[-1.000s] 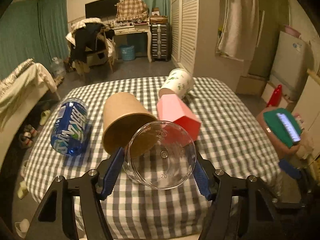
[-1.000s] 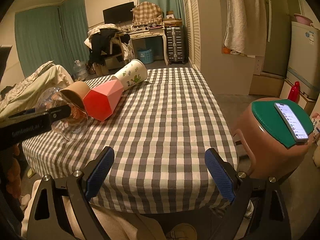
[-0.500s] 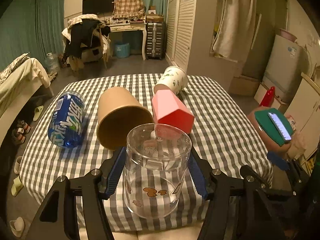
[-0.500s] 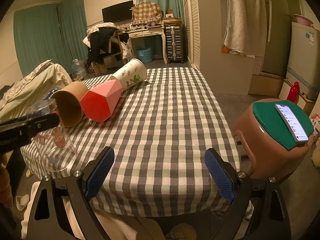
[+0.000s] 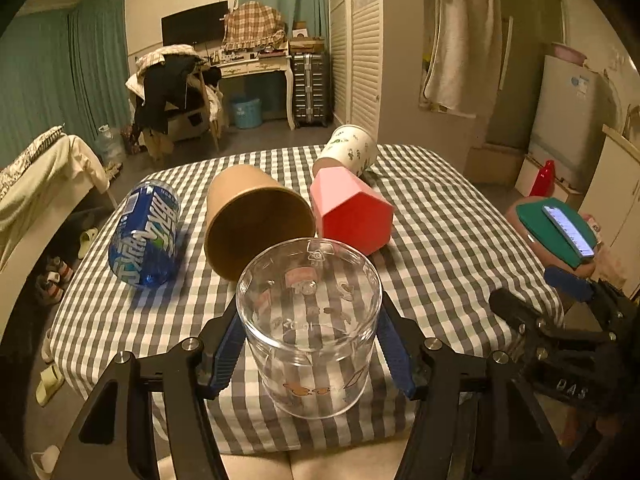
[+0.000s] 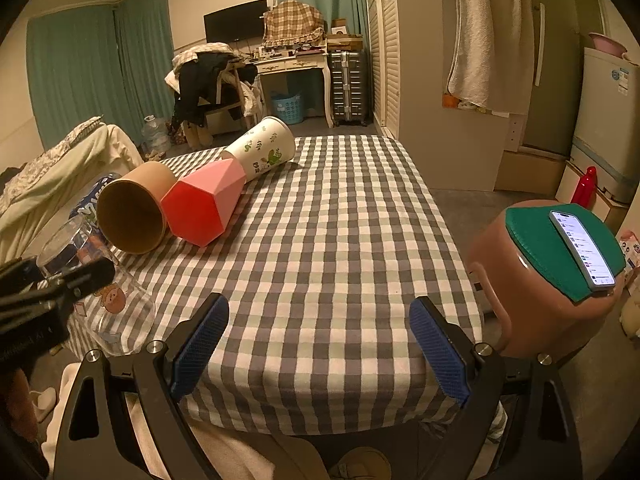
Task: Flip cup upside down
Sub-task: 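Open the left gripper and pull it back from the glass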
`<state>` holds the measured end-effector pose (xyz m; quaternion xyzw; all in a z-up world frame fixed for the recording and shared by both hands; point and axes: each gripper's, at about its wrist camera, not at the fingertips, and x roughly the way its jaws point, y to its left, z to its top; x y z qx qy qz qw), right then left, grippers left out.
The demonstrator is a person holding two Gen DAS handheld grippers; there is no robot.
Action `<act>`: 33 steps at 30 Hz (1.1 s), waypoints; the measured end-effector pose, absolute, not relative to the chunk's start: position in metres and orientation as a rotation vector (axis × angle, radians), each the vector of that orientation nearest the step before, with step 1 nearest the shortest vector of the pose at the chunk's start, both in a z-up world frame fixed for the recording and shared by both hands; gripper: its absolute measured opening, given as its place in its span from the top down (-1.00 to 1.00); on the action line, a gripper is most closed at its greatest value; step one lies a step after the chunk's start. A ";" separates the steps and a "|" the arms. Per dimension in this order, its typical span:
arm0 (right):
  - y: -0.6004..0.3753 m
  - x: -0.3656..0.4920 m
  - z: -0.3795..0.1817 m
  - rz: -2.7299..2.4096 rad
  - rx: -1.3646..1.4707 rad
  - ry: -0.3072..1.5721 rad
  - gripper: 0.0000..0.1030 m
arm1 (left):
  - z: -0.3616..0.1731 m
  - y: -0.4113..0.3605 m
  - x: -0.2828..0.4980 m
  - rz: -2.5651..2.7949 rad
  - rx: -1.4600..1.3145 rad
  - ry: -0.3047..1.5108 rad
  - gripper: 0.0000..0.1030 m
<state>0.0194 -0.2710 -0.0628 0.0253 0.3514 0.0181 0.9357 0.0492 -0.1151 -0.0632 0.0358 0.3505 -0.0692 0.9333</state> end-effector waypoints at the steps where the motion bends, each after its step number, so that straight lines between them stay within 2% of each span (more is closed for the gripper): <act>1: -0.270 0.020 -0.063 0.039 0.051 0.720 -0.79 | -0.062 -0.116 0.051 -0.146 0.072 0.712 -0.22; 9: -0.271 0.018 -0.063 0.032 0.052 0.714 -0.79 | -0.056 -0.121 0.073 -0.164 0.074 0.635 -0.21; 20: -0.268 0.020 -0.063 0.024 0.043 0.722 -0.78 | -0.064 -0.122 0.083 -0.184 0.064 0.649 -0.26; 22: -0.266 0.021 -0.062 0.025 0.039 0.721 -0.78 | -0.060 -0.120 0.084 -0.184 0.054 0.647 -0.36; 24: -0.264 0.020 -0.060 0.024 0.033 0.718 -0.78 | -0.055 -0.118 0.084 -0.177 0.050 0.633 -0.60; 30: -0.261 0.011 -0.044 0.013 0.020 0.682 -0.79 | -0.025 -0.112 0.075 -0.185 0.040 0.574 -0.64; 31: -0.261 0.008 -0.040 0.012 0.017 0.667 -0.79 | -0.019 -0.110 0.072 -0.182 0.035 0.560 -0.67; 33: -0.260 0.002 -0.032 0.011 0.010 0.646 -0.79 | -0.009 -0.102 0.064 -0.174 0.024 0.529 -0.87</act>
